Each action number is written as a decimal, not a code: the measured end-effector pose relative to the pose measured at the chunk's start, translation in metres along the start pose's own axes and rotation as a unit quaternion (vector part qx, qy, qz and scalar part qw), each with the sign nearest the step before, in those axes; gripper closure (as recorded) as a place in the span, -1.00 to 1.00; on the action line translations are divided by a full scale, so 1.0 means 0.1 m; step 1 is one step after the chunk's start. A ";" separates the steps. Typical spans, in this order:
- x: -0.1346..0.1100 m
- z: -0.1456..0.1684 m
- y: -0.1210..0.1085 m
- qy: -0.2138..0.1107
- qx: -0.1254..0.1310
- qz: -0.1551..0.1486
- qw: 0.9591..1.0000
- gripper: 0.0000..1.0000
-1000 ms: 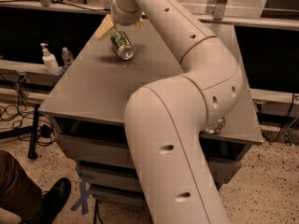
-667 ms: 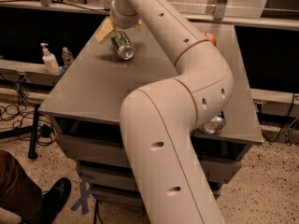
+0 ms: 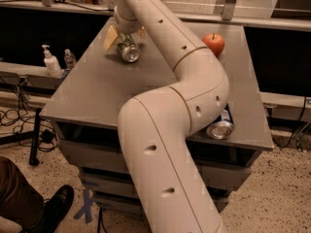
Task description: Place green can upright
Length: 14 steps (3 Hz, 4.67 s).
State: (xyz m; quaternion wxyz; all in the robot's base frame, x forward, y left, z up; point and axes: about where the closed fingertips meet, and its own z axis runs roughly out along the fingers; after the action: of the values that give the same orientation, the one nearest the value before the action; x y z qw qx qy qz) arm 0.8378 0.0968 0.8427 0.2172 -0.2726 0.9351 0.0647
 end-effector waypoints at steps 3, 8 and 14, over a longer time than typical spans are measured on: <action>-0.12 -0.45 -0.18 -0.049 -0.004 0.018 0.999 0.76; 0.53 -2.01 -0.29 -0.316 -0.146 0.140 0.927 1.00; 0.88 -2.34 -0.77 -0.446 -0.214 -0.120 0.861 1.00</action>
Offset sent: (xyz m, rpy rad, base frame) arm 0.0018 -0.0279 0.0414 0.0159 -0.0568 -0.0284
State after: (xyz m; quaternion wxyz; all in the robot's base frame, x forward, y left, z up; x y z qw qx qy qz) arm 0.7256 -0.0661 1.0131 0.5533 -0.3647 0.6615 0.3510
